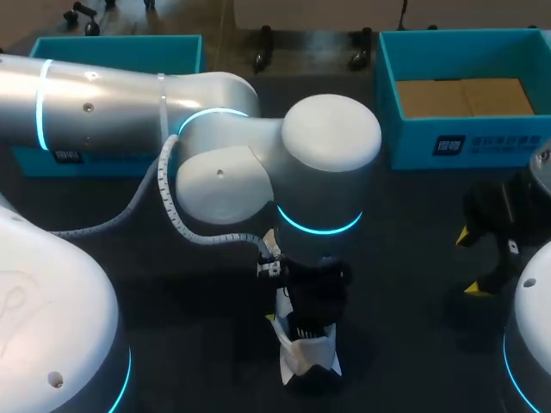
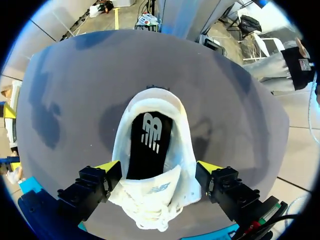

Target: Take the shoe out of the shoebox, open the shoe tongue, remove and reinsert the insole, then place the shoe into the shoebox

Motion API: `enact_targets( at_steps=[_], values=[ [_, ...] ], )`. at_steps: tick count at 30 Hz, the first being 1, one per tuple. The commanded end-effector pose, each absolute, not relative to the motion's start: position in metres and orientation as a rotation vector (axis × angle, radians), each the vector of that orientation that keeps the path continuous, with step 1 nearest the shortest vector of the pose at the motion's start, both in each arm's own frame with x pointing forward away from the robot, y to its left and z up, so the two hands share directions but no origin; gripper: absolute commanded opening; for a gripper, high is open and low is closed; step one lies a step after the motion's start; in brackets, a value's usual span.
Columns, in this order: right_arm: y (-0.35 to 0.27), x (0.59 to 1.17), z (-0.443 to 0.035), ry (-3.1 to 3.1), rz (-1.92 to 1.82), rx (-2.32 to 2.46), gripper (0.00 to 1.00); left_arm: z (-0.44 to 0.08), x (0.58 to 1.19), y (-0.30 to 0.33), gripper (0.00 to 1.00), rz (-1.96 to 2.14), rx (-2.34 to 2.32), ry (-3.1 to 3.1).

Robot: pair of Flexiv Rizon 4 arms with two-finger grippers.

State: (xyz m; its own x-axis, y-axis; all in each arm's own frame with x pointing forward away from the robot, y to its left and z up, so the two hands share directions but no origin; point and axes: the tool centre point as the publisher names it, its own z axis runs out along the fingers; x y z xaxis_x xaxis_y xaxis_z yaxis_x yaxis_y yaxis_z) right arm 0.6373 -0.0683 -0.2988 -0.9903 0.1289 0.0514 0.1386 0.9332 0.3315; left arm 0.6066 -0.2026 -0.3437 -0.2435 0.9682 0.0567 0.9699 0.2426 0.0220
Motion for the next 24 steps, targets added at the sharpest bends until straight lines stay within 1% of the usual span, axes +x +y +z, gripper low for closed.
enact_targets(
  at_steps=[1,24],
  values=[
    [-0.068,0.636,-0.299,-3.063,-0.525,-0.212,1.0,-0.349,0.605,-0.212,1.0,-0.112,-1.912,-2.445],
    [-0.068,0.636,-0.299,-3.063,-0.525,-0.212,1.0,-0.334,0.634,-0.192,1.0,-0.106,-1.834,-2.555]
  ],
)
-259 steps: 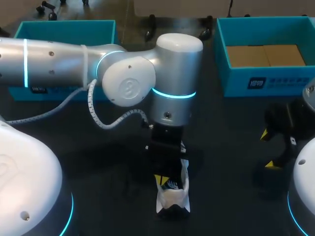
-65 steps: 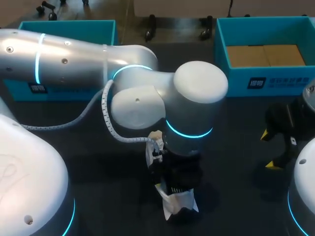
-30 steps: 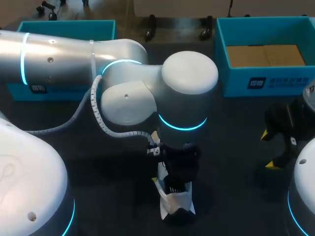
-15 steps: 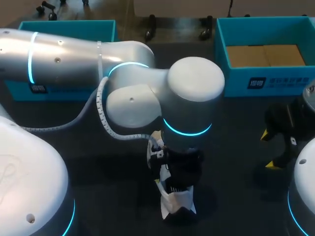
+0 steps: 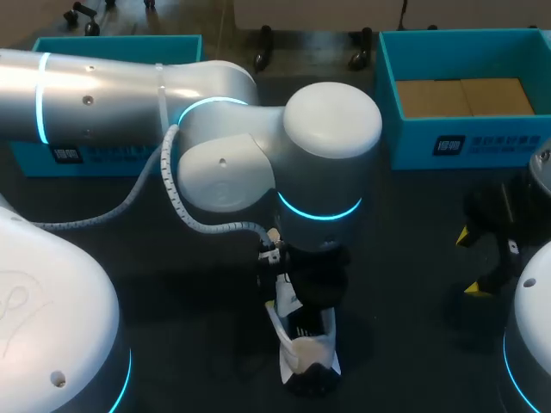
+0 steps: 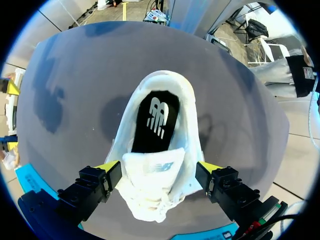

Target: Take the shoe out of the shoebox, open the shoe tongue, remove and reinsert the insole, then place the shoe into the shoebox

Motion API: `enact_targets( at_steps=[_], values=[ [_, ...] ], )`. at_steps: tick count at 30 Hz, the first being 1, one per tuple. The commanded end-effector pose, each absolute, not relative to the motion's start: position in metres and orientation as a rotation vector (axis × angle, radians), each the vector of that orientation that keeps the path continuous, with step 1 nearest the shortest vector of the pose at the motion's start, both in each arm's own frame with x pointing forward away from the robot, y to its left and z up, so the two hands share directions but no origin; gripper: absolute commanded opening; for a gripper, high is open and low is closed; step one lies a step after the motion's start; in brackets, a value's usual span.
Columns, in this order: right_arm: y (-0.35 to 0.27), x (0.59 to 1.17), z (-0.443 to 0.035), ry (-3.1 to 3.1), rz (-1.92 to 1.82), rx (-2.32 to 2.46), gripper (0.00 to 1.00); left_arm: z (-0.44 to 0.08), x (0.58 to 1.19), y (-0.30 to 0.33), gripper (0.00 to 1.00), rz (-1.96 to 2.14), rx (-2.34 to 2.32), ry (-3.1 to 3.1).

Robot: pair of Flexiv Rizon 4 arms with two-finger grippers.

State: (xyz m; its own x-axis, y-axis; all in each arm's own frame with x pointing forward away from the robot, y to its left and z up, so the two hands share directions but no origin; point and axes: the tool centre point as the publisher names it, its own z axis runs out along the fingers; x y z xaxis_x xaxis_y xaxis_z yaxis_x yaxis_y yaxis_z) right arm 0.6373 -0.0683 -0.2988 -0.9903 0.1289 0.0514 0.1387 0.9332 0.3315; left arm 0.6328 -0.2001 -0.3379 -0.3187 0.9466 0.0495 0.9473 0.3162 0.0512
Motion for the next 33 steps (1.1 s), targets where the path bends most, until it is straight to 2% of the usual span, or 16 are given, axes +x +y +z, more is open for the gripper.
enact_targets(
  at_steps=[1,21,22,24,25,27,29,30,33],
  values=[
    [-0.068,0.636,-0.299,-3.063,-0.525,-0.212,1.0,-0.333,0.635,-0.192,1.0,-0.108,-1.835,-2.556],
    [-0.068,0.636,-0.299,-3.063,-0.525,-0.212,1.0,-0.295,0.668,-0.172,1.0,-0.171,-1.804,-2.692],
    [-0.068,0.636,-0.299,-3.063,-0.525,-0.212,1.0,-0.292,0.669,-0.171,0.95,-0.151,-1.812,-2.692],
    [-0.068,0.636,-0.299,-3.063,-0.525,-0.212,1.0,-0.288,0.669,-0.171,0.5,-0.124,-1.828,-2.687],
    [-0.068,0.636,-0.299,-3.063,-0.525,-0.212,1.0,-0.288,0.669,-0.171,0.42,-0.12,-1.833,-2.685],
    [-0.068,0.636,-0.299,-3.063,-0.525,-0.212,1.0,-0.287,0.668,-0.172,0.18,-0.093,-1.849,-2.676],
    [-0.068,0.636,-0.299,-3.063,-0.525,-0.212,1.0,-0.288,0.666,-0.174,0.11,-0.062,-1.865,-2.663],
    [-0.068,0.636,-0.299,-3.063,-0.525,-0.212,1.0,-0.29,0.664,-0.175,0.02,-0.06,-1.867,-2.662],
    [-0.068,0.636,-0.299,-3.063,-0.525,-0.212,1.0,-0.297,0.661,-0.179,0.0,-0.004,-1.894,-2.637]
  ],
)
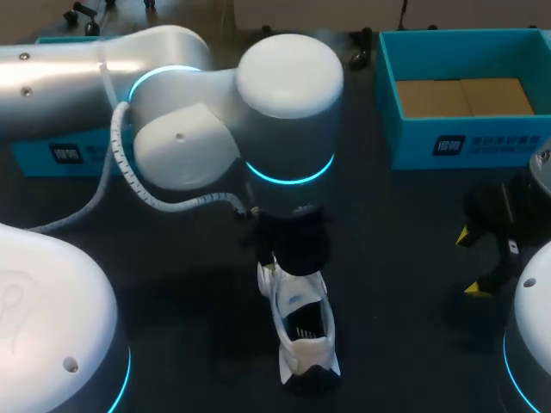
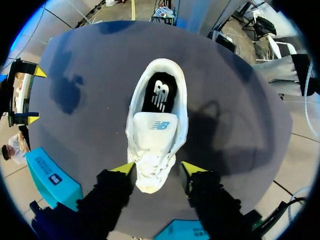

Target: Take the shoe out of the shoebox, open the shoe tongue, remove and reinsert the insole, then place the shoe into the shoebox

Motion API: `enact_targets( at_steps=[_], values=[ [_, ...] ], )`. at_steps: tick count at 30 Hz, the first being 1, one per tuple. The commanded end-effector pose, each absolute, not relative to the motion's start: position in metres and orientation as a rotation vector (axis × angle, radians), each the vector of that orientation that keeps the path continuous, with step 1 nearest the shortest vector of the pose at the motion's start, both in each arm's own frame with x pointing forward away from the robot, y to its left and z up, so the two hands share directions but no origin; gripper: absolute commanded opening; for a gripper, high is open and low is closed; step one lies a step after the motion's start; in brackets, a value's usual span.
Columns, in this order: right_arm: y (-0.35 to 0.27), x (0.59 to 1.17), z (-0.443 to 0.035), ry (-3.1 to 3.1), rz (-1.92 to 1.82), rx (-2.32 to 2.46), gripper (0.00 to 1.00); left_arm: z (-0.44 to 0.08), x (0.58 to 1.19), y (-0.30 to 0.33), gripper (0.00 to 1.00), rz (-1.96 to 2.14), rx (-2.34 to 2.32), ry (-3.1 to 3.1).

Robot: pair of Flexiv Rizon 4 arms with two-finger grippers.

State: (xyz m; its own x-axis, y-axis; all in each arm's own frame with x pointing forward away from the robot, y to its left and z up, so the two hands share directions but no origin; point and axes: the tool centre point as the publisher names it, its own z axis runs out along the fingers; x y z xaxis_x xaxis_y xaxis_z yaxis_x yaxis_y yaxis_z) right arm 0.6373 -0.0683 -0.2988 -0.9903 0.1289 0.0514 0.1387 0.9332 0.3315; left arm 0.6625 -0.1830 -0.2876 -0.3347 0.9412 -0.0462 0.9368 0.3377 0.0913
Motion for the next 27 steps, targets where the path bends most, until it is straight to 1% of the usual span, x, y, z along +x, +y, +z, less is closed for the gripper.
enact_targets(
  at_steps=[1,8,12,14,16,18,23,27],
  values=[
    [-0.068,0.636,-0.299,-3.063,-0.525,-0.212,1.0,-0.299,0.66,-0.181,0.0,-0.009,1.781,2.462],
    [-0.068,0.636,-0.299,-3.063,-0.525,-0.212,1.0,-0.319,0.644,-0.2,0.0,0.0,1.857,2.433],
    [-0.068,0.636,-0.299,-3.063,-0.525,-0.212,1.0,-0.335,0.637,-0.207,0.06,-0.034,1.918,2.441],
    [-0.068,0.636,-0.299,-3.063,-0.525,-0.212,1.0,-0.343,0.634,-0.21,0.11,-0.054,1.94,2.448],
    [-0.068,0.636,-0.299,-3.063,-0.525,-0.212,1.0,-0.348,0.632,-0.211,0.22,-0.063,1.953,2.449],
    [-0.068,0.636,-0.299,-3.063,-0.525,-0.212,1.0,-0.349,0.632,-0.212,0.23,-0.054,1.953,2.452],
    [-0.068,0.636,-0.299,-3.063,-0.525,-0.212,1.0,-0.328,0.637,-0.206,0.23,-0.048,1.916,2.43],
    [-0.068,0.636,-0.299,-3.063,-0.525,-0.212,1.0,-0.326,0.635,-0.208,0.24,-0.04,1.921,2.425]
  ],
)
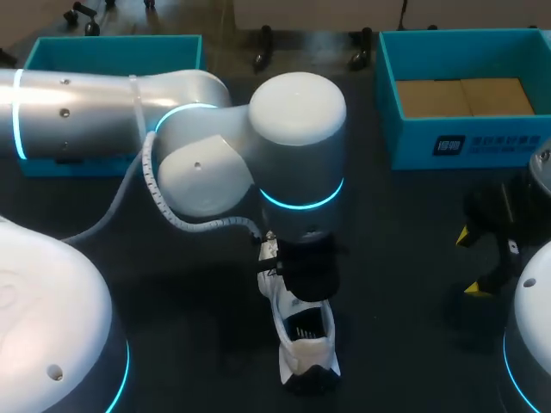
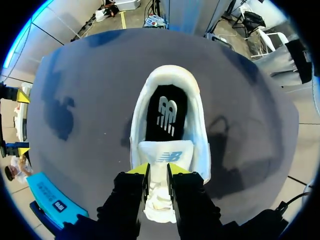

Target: Take the shoe out of the shoebox, open the shoe tongue, remove and reinsert the insole, then place the shoe into the shoebox

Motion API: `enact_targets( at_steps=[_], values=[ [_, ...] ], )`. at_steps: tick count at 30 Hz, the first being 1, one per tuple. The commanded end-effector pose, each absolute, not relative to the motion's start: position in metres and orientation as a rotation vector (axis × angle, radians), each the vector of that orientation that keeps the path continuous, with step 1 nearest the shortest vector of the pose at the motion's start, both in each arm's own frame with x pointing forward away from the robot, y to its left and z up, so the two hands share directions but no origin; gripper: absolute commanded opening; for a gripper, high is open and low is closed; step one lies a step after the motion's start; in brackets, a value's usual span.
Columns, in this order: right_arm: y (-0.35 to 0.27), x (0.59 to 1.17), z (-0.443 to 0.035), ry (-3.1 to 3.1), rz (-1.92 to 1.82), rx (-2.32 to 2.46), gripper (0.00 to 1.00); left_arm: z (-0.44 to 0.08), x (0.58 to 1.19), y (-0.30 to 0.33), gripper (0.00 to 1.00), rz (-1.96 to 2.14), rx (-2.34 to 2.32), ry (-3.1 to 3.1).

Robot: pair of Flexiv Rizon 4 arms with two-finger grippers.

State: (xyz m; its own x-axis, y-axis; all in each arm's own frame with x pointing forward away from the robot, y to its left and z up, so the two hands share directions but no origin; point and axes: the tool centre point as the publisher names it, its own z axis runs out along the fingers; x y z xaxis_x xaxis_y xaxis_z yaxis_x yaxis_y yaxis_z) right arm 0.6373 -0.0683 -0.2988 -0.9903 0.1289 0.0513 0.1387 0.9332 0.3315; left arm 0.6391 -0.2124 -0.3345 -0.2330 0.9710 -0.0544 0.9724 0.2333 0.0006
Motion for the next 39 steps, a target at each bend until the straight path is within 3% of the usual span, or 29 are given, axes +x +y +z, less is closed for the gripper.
enact_targets(
  at_steps=[1,9,13,17,19,20,27,37,39],
  values=[
    [-0.068,0.636,-0.299,-3.063,-0.525,-0.212,1.0,-0.329,0.633,-0.21,0.25,-0.036,1.934,2.427],
    [-0.068,0.636,-0.299,-3.063,-0.525,-0.212,1.0,-0.353,0.625,-0.216,0.33,-0.021,1.99,2.465],
    [-0.068,0.636,-0.299,-3.063,-0.525,-0.212,1.0,-0.326,0.626,-0.205,0.36,-0.061,1.926,2.461],
    [-0.068,0.636,-0.299,-3.063,-0.525,-0.212,1.0,-0.294,0.623,-0.195,0.49,-0.055,1.857,2.479],
    [-0.068,0.636,-0.299,-3.063,-0.525,-0.212,1.0,-0.281,0.623,-0.192,0.87,-0.044,1.816,2.528],
    [-0.068,0.636,-0.299,-3.063,-0.525,-0.212,1.0,-0.276,0.623,-0.191,1.0,-0.035,1.789,2.573],
    [-0.068,0.636,-0.299,-3.063,-0.525,-0.212,1.0,-0.247,0.636,-0.173,1.0,-0.372,1.492,2.918],
    [-0.068,0.636,-0.299,-3.063,-0.525,-0.212,1.0,-0.247,0.636,-0.173,1.0,-0.372,1.492,2.918],
    [-0.068,0.636,-0.299,-3.063,-0.525,-0.212,1.0,-0.249,0.623,-0.184,1.0,-0.267,1.308,2.991]
  ],
)
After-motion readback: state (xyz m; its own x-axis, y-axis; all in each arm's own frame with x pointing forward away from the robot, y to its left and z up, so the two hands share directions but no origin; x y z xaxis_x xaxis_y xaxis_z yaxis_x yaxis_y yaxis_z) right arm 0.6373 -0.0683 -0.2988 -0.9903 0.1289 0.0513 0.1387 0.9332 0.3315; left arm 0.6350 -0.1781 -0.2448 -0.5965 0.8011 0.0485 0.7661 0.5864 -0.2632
